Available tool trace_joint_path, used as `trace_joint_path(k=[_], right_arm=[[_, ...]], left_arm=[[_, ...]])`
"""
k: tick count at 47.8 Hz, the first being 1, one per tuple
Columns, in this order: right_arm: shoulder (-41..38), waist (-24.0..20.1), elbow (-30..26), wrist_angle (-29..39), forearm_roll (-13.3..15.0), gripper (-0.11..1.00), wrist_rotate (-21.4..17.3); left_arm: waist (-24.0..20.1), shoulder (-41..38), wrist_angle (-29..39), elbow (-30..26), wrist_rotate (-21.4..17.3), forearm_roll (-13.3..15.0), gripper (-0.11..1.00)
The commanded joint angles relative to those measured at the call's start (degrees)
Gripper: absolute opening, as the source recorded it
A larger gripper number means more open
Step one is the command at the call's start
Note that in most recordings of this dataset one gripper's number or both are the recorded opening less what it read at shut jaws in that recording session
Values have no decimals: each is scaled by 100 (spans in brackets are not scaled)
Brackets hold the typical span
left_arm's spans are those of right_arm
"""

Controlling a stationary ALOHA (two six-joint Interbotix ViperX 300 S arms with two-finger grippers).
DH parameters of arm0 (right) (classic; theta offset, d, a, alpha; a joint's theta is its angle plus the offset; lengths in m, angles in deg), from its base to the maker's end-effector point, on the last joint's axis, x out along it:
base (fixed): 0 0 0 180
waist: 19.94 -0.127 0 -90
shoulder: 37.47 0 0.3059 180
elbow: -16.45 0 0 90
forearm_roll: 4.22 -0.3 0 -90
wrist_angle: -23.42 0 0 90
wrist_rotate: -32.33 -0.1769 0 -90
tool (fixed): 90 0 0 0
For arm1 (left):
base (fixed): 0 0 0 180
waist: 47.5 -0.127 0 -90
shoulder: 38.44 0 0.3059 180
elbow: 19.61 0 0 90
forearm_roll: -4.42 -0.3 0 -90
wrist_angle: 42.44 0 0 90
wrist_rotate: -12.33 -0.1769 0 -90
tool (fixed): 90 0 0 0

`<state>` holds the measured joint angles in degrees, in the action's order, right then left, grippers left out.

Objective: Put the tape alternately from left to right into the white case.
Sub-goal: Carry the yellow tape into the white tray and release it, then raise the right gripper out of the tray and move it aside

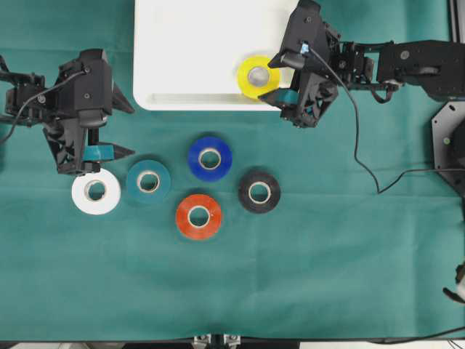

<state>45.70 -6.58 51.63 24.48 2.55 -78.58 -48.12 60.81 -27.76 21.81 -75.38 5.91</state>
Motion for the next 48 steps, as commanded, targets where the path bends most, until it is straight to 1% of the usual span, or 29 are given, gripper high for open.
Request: trace_joint_path(k=[1,31,40,48], right_arm=[[70,9,-79,-44,9,77,9],[132,-35,-70,-18,9,78,18],[439,-185,-26,44,9,77,26],[756,-431,97,9,9,76,44]], left_arm=[[0,35,-18,-53,0,18,75],[0,35,-18,-53,0,18,75],[0,35,-18,-62,9,18,75],[9,35,-18,-70,9,18,75]])
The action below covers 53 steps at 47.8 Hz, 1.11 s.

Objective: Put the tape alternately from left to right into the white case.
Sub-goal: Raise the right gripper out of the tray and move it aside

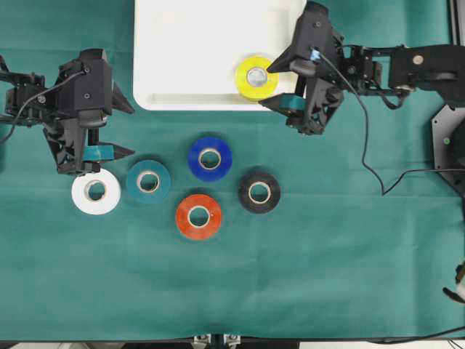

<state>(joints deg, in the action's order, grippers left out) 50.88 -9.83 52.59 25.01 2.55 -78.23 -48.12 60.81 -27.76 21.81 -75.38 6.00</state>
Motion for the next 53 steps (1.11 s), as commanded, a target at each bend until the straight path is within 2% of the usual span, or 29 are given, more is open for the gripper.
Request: trace_joint_path(k=[1,13,29,53], right_arm=[[281,-141,26,-35,9,76,18],[800,-466,343,-105,35,76,18],[1213,-905,747,-571,35,76,0],[1099,-932,729,-615,35,76,9]], left_arm=[[9,35,-18,-70,9,9,75],[0,35,-18,-79,9,9,75],[9,35,-18,-88,9,9,75],[0,35,-18,-88,88,9,75]])
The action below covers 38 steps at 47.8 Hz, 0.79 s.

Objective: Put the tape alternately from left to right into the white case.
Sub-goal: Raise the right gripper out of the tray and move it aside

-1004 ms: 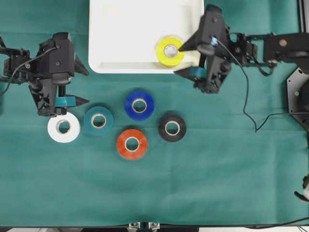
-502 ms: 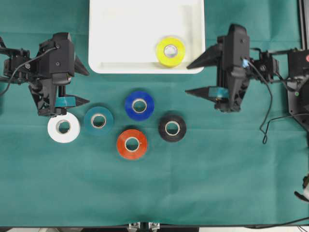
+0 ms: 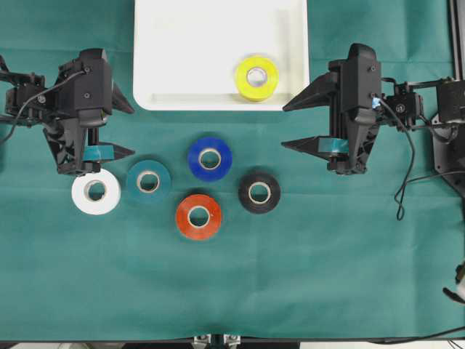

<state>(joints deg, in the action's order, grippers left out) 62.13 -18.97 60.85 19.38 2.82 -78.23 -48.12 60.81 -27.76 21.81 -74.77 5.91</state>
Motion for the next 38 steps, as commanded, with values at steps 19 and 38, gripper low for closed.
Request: trace_joint_path(k=[19,38], right_arm=[[-905,-97,-721,299,9,76,9],[-1652,-264,-1459,1187,53,76,44]], left_arm=[[9,35,-18,-70,167,18,75],[18,35,-18,-44,167,18,75]])
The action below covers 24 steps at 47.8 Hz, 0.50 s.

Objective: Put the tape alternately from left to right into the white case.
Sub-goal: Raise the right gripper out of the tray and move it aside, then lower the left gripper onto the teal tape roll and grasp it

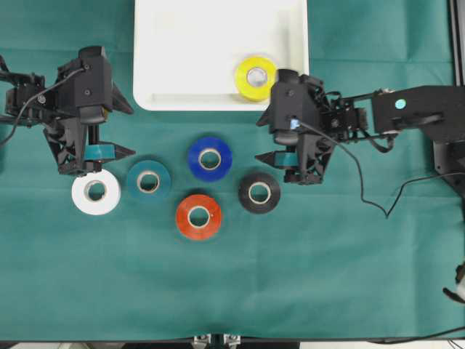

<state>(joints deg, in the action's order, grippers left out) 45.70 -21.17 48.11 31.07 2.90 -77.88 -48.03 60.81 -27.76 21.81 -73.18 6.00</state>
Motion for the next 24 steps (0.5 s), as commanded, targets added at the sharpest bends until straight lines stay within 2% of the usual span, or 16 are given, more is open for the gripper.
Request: trace_joint_path(k=[1,9,24], right_arm=[[-26,-44,-193,18,53,76,9],[-62,-53,-220,26,88,76,9],[-62,-53,-220,26,88,76,9]], left_arm=[[9,35,-18,-44,9,9,75],[18,35,-18,-35,35,9,75],[202,9,-18,-18,308,9,75]])
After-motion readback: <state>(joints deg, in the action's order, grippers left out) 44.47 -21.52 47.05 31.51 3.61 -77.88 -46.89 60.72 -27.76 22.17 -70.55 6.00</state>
